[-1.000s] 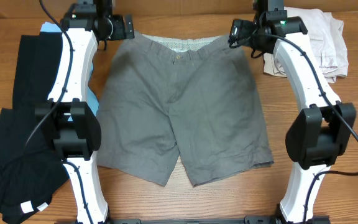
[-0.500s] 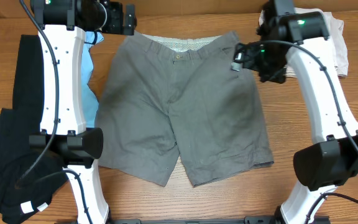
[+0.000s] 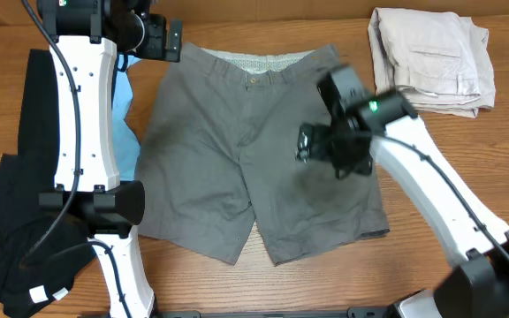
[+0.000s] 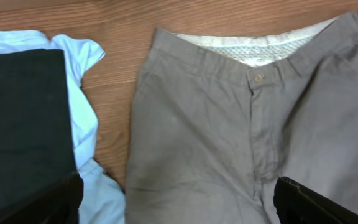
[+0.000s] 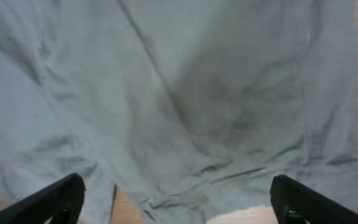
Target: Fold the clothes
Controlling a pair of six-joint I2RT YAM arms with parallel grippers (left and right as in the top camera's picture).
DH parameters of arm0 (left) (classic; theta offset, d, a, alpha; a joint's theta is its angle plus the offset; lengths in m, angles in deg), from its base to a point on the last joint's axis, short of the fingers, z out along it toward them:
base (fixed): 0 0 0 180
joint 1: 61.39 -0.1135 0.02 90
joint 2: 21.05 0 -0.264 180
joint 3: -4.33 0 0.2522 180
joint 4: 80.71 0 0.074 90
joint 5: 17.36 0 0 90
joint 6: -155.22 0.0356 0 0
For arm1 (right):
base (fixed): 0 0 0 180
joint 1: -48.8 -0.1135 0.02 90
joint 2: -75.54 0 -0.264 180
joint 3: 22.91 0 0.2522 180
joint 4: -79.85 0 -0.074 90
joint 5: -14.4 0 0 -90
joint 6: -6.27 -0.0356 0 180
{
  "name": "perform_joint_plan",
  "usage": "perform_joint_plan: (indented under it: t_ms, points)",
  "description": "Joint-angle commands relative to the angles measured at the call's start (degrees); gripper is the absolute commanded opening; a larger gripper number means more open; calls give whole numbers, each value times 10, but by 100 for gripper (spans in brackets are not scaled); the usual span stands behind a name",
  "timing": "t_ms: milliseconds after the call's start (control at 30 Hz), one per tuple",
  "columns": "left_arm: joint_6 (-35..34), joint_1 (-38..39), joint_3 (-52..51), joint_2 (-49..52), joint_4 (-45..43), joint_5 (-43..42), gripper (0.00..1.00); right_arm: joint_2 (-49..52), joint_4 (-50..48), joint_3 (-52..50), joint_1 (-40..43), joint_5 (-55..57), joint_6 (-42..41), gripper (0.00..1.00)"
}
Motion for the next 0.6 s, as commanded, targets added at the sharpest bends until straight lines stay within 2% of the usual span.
perform_joint_plan:
  t_ms: [0,300,433,500,533,567]
  points:
    - [11,0,5,-3,-3,11,100,-50,-43,-101,-2,-40,-19,95]
    - [11,10,3,-2,-12,12,100,-64,-169,-263,-2,-83,-19,92]
    - [11,20,-3,1,-23,12,100,-64,-197,-288,-2,-83,-30,85]
    - [12,25,-3,4,-24,12,100,-64,-207,-297,-2,-83,-31,73]
    - [12,27,-5,5,-25,12,100,-64,-216,-304,-2,-83,-32,59]
    - [12,29,-7,5,-27,12,100,-64,-222,-310,-2,-83,-34,31]
